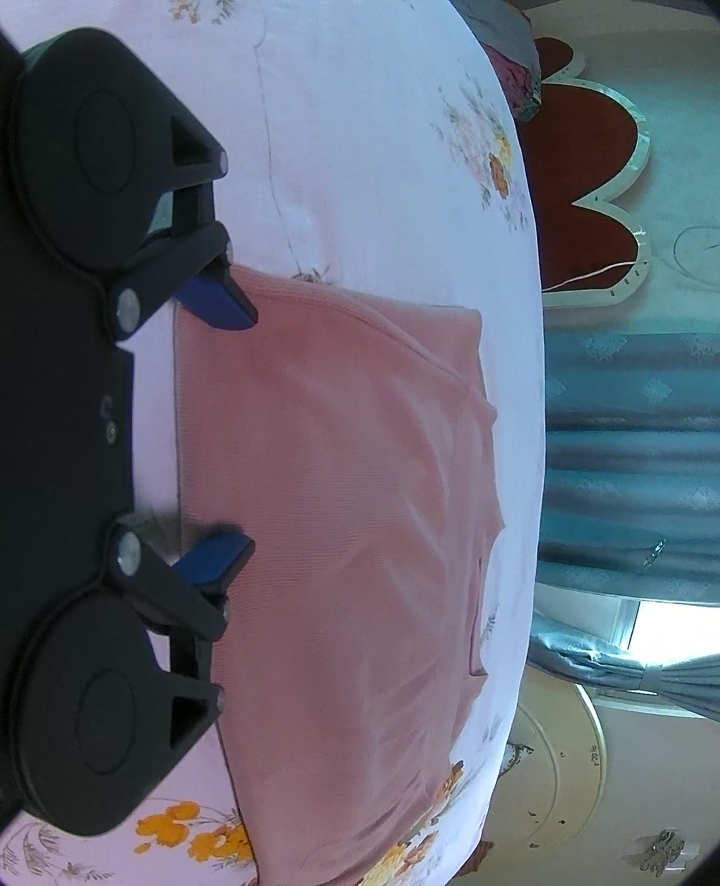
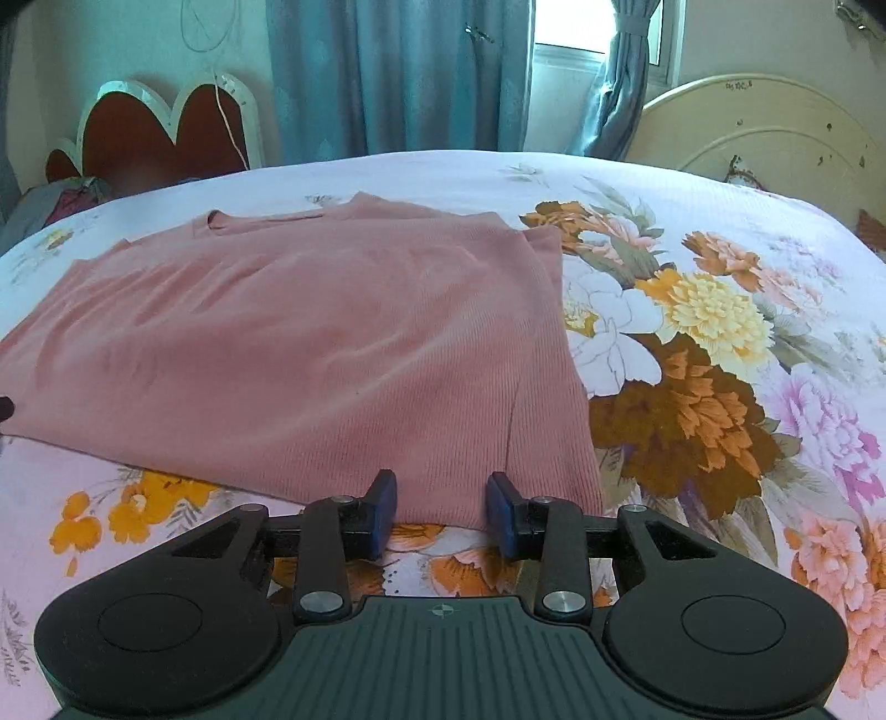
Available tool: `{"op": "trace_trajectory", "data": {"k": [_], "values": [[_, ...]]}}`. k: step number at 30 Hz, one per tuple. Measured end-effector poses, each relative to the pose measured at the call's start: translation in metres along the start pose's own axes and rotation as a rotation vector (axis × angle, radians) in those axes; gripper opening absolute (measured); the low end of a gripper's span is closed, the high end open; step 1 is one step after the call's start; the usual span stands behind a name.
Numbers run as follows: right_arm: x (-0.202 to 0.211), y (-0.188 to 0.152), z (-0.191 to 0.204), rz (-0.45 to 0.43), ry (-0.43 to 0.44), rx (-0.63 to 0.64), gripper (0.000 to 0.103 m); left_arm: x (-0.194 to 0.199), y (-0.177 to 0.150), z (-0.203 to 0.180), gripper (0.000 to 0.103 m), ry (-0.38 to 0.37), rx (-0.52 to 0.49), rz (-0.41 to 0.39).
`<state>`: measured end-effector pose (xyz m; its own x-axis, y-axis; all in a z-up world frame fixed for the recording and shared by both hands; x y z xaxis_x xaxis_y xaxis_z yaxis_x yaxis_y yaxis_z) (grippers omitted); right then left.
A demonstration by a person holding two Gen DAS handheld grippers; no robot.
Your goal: Fold small clothes
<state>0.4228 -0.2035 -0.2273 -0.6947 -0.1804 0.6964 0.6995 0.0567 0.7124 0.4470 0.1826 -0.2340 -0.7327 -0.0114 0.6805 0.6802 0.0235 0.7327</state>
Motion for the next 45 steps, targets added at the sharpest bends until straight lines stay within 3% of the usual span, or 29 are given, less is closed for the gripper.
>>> {"op": "trace_trajectory", "data": {"k": [7,9,11,13,15,17,22,25,26,27,35,37,38,43,45], "values": [[0.001,-0.003,-0.007,0.004,0.010,-0.017,0.036,0.005,-0.002,0.004,0.080,-0.001,-0.003,0.017],[0.008,-0.001,-0.007,-0.011,0.013,-0.029,0.036,0.014,-0.001,0.008,0.075,0.017,0.023,0.013],[0.019,0.003,-0.007,-0.042,0.019,-0.030,0.036,0.033,0.001,0.017,0.075,0.028,0.113,-0.023],[0.028,0.006,-0.005,-0.073,0.039,-0.040,0.036,0.045,-0.007,0.021,0.075,-0.032,0.260,-0.036],[0.033,0.010,0.001,-0.095,0.067,-0.056,0.035,0.043,-0.022,0.024,0.067,-0.077,0.385,0.000],[0.035,0.014,0.010,-0.096,0.110,-0.064,0.004,0.038,-0.032,0.032,0.066,-0.112,0.504,-0.014],[0.026,0.026,0.037,-0.092,0.170,-0.052,0.003,0.021,-0.024,0.056,0.066,-0.202,0.746,-0.097],[0.011,0.040,0.055,-0.081,0.196,-0.040,0.003,0.002,-0.014,0.069,0.053,-0.233,0.845,-0.135],[0.006,0.044,0.059,-0.079,0.205,-0.039,0.003,-0.004,-0.012,0.072,0.044,-0.226,0.858,-0.132],[0.001,0.050,0.065,-0.077,0.213,-0.037,0.003,-0.009,-0.008,0.074,0.043,-0.222,0.870,-0.139],[-0.045,0.099,0.114,-0.060,0.283,-0.011,0.003,-0.034,0.016,0.078,0.041,-0.232,0.902,-0.172],[-0.058,0.108,0.126,-0.052,0.293,-0.001,0.003,-0.038,0.020,0.078,0.025,-0.218,0.885,-0.157],[-0.062,0.111,0.131,-0.049,0.297,0.000,0.003,-0.041,0.021,0.078,0.012,-0.215,0.876,-0.141],[-0.079,0.110,0.142,-0.032,0.305,0.011,0.003,-0.017,0.036,0.073,0.011,-0.263,0.863,-0.217],[-0.098,0.097,0.141,0.033,0.278,0.033,0.003,-0.026,0.032,0.072,0.011,-0.235,0.849,-0.172]]}}
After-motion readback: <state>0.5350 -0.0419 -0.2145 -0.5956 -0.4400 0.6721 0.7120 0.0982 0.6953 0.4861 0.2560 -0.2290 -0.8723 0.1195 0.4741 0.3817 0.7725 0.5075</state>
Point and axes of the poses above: each gripper's, at about its wrist camera, not at the fingertips, and x roughly against the way its jaws point, z to its left, y to its top, the point moved 9 cm from there along -x, roughly the way its jaws point, and after that the axes turned 2 degrees about z, right-handed, at the moved point
